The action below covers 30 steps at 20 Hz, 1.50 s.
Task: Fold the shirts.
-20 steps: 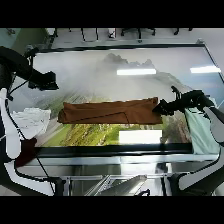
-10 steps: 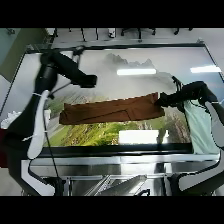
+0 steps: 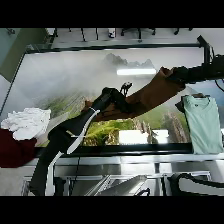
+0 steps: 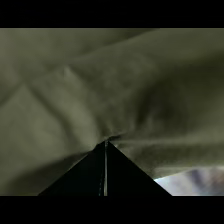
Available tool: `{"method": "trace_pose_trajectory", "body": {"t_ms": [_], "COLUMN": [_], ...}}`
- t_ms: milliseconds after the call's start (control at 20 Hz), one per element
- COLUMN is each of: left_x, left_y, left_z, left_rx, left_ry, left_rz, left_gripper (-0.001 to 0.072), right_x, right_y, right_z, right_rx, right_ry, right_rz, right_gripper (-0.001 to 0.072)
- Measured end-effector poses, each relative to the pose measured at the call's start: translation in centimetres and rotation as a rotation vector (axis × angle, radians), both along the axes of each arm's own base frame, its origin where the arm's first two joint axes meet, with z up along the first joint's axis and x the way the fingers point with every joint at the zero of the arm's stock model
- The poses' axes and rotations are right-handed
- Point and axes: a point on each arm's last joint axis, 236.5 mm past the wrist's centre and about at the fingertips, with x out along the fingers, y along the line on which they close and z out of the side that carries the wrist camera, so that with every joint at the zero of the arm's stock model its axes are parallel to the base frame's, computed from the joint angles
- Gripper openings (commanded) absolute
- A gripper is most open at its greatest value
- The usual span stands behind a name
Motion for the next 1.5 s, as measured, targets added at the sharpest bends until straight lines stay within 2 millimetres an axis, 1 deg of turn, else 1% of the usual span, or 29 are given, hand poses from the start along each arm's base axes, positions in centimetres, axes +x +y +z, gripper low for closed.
{"method": "trace_pose_trajectory", "body": {"t_ms": [100,200,300,350,400,500,600,650,700,750,800,850,900,950,1000,1100,1150,1200,1250,1300,1350,1400,1450,1500], "left_x": [-0.4,-0.4,0.1,0.6,1.3,3.3,5.5,6.6,7.5,8.4,8.8,8.9,8.7,8.3,7.7,6.2,5.5,5.1,4.5,4.1,3.7,3.4,3.1,2.8], "left_y": [-1.9,-2.9,-3.1,-2.8,-2.1,0.8,5.3,8.2,11.1,14.4,17.4,20.3,23.2,25.9,28.0,31.4,32.6,33.6,34.4,35.0,35.4,35.7,36.0,36.1], "left_z": [-0.2,0.2,2.1,3.6,5.1,9.5,15.2,18.4,21.5,24.8,27.6,30.0,32.2,34.0,35.3,37.0,37.5,37.8,38.0,38.1,38.1,38.1,38.0,38.0], "left_rx": [-0.056,-0.086,-0.122,-0.139,-0.151,-0.178,-0.204,-0.217,-0.230,-0.243,-0.253,-0.258,-0.260,-0.258,-0.253,-0.238,-0.230,-0.226,-0.220,-0.216,-0.213,-0.210,-0.207,-0.205], "left_ry": [0.017,0.026,0.024,0.022,0.016,-0.017,-0.074,-0.114,-0.157,-0.208,-0.251,-0.291,-0.332,-0.366,-0.393,-0.435,-0.452,-0.471,-0.490,-0.503,-0.520,-0.532,-0.542,-0.552], "left_rz": [0.027,0.039,0.050,0.056,0.064,0.088,0.118,0.146,0.178,0.220,0.260,0.299,0.342,0.383,0.412,0.462,0.478,0.497,0.510,0.520,0.529,0.536,0.539,0.543], "left_gripper": [0.0013,0.0013,0.0013,0.0014,0.0014,0.0014,0.0014,0.0014,0.0014,0.0014,0.0014,0.0014,0.0014,0.0014,0.0014,0.0014,0.0014,0.0014,0.0014,0.0014,0.0014,0.0014,0.0014,0.0014], "right_x": [-0.4,-0.8,-1.2,-1.4,-1.6,-2.0,-2.2,-2.1,-1.9,-1.7,-1.4,-1.2,-1.1,-1.3,-1.9,-4.0,-5.2,-5.6,-5.4,-4.5,-3.4,-2.0,-0.4,1.0], "right_y": [0.1,0.3,0.4,0.5,0.5,1.0,2.5,4.0,5.9,8.5,11.4,14.6,18.5,22.8,27.4,35.1,37.6,39.1,39.4,38.8,37.5,35.4,32.8,29.5], "right_z": [0.7,1.0,1.1,1.1,1.0,1.0,1.1,1.2,1.3,1.4,1.3,0.8,-0.2,-1.9,-4.1,-9.4,-11.5,-12.9,-13.7,-13.9,-13.5,-12.7,-11.8,-11.1], "right_rx": [0.001,0.002,0.005,0.006,0.006,0.013,0.021,0.025,0.035,0.044,0.057,0.068,0.082,0.094,0.105,0.097,0.086,0.075,0.064,0.052,0.048,0.043,0.039,0.027], "right_ry": [0.004,0.013,0.027,0.036,0.045,0.065,0.076,0.069,0.059,0.042,0.025,0.009,0.002,0.005,0.012,0.034,0.041,0.034,0.033,0.026,0.024,0.029,0.036,0.049], "right_rz": [0.003,0.009,0.016,0.020,0.025,0.030,0.049,0.065,0.081,0.107,0.130,0.157,0.186,0.217,0.248,0.300,0.321,0.326,0.319,0.304,0.284,0.257,0.222,0.189], "right_gripper": [0.0021,0.0021,0.0021,0.0021,0.0021,0.0021,0.0021,0.0021,0.0021,0.0022,0.0022,0.0023,0.0079,0.0392,0.0688,0.0689,0.0689,0.0689,0.0689,0.0689,0.0689,0.0689,0.0689,0.0690]}}
